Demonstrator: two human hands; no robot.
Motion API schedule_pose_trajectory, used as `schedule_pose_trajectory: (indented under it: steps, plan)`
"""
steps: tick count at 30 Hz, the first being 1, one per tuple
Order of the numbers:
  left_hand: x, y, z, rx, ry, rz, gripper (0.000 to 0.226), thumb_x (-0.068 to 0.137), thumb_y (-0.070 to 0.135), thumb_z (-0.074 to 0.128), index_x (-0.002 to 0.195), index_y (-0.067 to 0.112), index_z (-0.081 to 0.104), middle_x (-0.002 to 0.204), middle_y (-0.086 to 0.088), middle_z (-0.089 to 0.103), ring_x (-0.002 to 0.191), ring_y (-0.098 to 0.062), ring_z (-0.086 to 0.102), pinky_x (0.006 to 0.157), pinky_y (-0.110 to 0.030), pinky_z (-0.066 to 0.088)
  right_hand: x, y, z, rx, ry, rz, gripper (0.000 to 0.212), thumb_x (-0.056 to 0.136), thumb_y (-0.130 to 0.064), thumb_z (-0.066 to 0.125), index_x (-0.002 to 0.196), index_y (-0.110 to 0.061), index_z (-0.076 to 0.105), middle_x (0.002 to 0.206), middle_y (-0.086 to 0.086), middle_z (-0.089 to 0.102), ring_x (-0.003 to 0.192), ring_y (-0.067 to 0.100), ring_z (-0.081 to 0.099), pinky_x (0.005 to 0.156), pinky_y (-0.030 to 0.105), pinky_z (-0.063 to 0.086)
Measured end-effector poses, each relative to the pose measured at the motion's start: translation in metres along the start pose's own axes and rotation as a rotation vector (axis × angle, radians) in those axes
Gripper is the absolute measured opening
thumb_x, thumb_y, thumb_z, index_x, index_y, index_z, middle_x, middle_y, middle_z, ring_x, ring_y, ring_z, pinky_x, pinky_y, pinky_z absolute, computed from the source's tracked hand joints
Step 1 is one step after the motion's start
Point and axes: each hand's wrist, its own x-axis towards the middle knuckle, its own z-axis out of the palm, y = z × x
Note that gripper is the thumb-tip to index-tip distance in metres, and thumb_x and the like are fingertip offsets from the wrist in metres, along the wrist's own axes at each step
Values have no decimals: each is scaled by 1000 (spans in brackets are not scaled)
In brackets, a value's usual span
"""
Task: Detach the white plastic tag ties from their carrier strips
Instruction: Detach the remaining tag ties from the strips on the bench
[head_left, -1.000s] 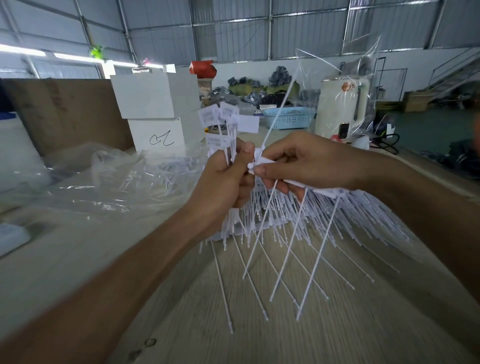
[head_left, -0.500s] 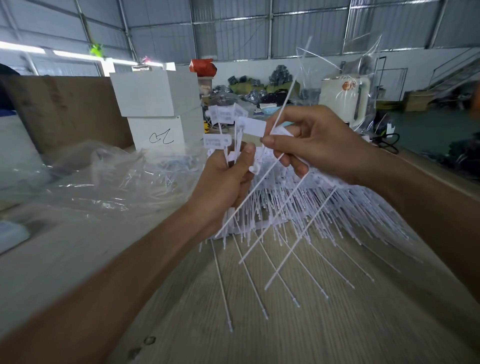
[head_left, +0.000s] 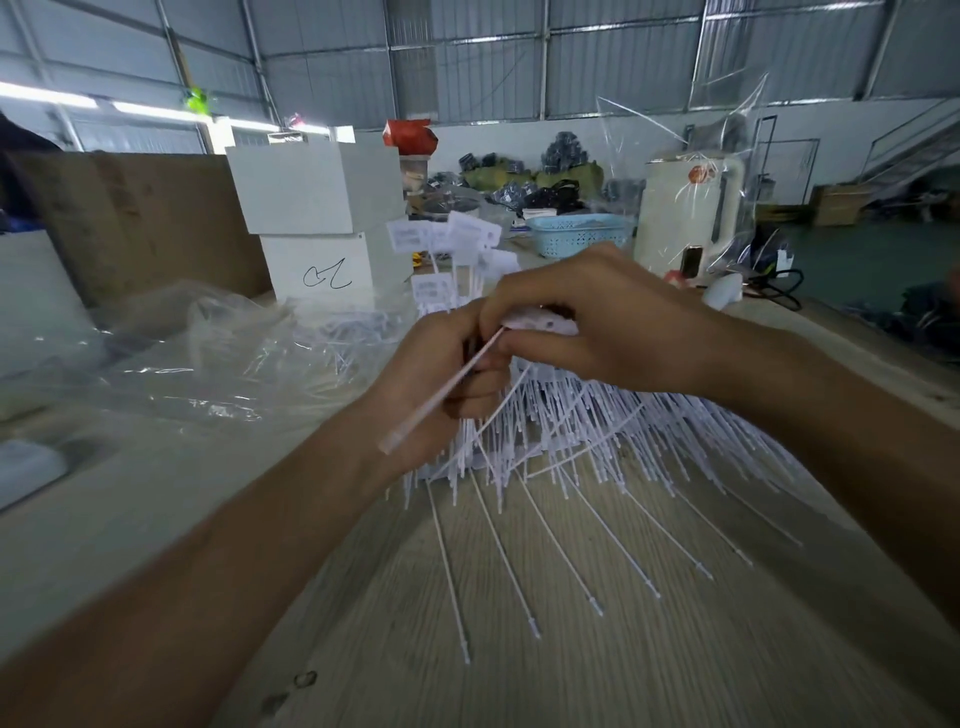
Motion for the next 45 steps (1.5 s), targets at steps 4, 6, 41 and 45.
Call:
schedule_pose_trajectory:
  steps: [4, 6, 41, 45]
  plan:
    - [1, 1, -4, 25, 29, 61, 33, 103, 23, 46, 71, 17, 48, 55, 4, 31, 40, -6, 19, 37, -20, 13, -2, 6, -3, 96, 47, 72, 12, 92, -7, 71, 104, -7, 73, 60, -34, 51, 64, -22, 52, 59, 0, 34]
    - [1, 0, -5, 93, -16, 50, 32, 103, 28, 46, 72, 19, 49, 60, 3, 32, 41, -7, 17, 40, -22, 9, -2, 7, -3, 91, 19, 88, 9, 93, -10, 71, 102, -10, 74, 65, -38, 56, 62, -15, 54, 57, 3, 34]
    - [-1, 3, 1, 82, 65, 105, 29, 109, 39, 36, 91, 17, 45, 52, 5, 27, 38, -12, 21, 46, -25, 39, -18, 26, -20, 645, -420, 278, 49, 102, -7, 52, 147, -28, 49, 127, -37, 55, 96, -11, 62, 73, 27, 57]
    - [2, 1, -4, 103, 109, 89, 23, 109, 38, 36, 100, 17, 41, 54, 5, 26, 40, -12, 20, 52, -31, 50, -19, 35, -21, 805, -160, 370, 58, 92, -4, 63, 142, -27, 45, 117, -20, 67, 78, -3, 63, 62, 27, 56]
